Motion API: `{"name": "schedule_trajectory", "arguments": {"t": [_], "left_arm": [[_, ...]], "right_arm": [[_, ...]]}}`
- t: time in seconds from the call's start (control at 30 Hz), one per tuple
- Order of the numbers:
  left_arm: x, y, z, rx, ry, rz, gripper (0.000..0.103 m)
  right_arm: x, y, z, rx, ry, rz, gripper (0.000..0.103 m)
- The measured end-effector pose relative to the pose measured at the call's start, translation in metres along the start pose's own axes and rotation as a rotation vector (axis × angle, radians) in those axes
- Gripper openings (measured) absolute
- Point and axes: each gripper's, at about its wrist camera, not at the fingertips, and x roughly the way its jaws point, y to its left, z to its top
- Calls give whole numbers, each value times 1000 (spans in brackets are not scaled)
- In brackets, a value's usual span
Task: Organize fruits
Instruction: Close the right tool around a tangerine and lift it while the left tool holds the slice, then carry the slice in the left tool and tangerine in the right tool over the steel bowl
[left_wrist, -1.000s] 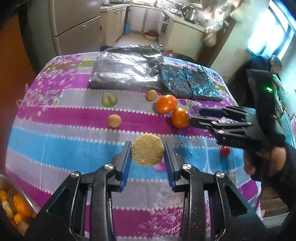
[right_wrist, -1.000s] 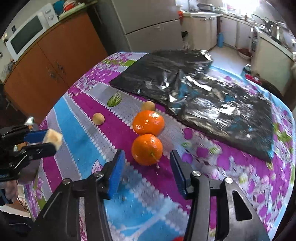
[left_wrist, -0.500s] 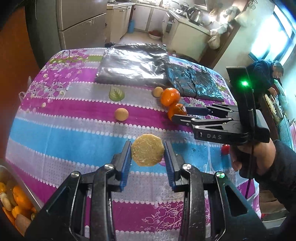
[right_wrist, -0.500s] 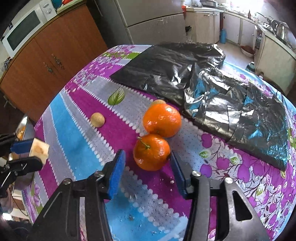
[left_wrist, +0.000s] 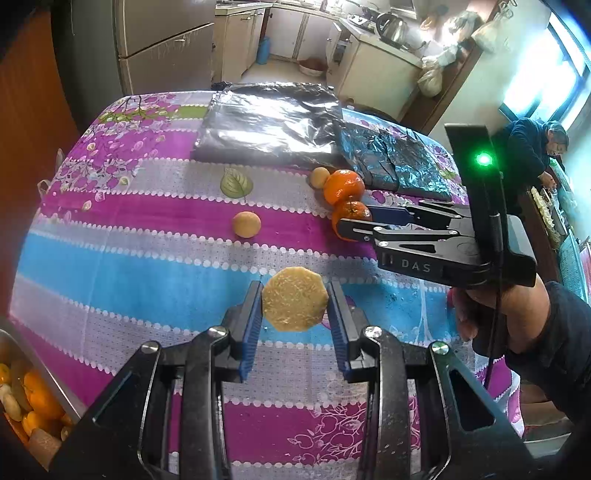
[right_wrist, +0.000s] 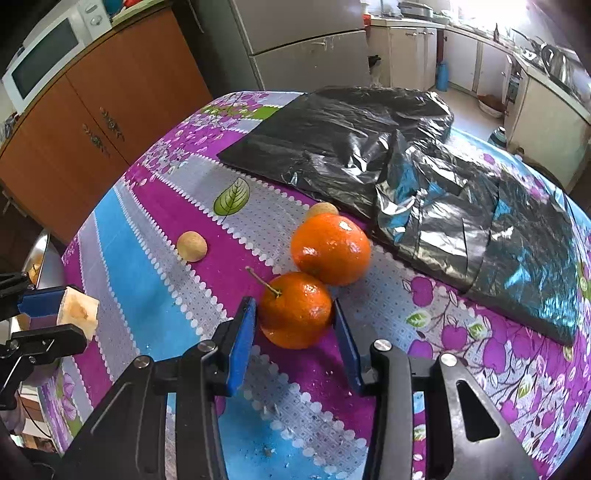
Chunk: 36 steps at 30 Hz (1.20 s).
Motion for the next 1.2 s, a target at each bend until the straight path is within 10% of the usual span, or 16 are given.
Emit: {"name": "schedule_trajectory", "arguments": {"t": [0.77,1.2], "left_arm": [[-46,10,2,-1,-65,26,35],[-145,137,-56,-242,-135,242,35]], "right_arm": [[-124,58,-25,29,-131,40,44],[-113,201,15,-186,-138,226,44]]}}
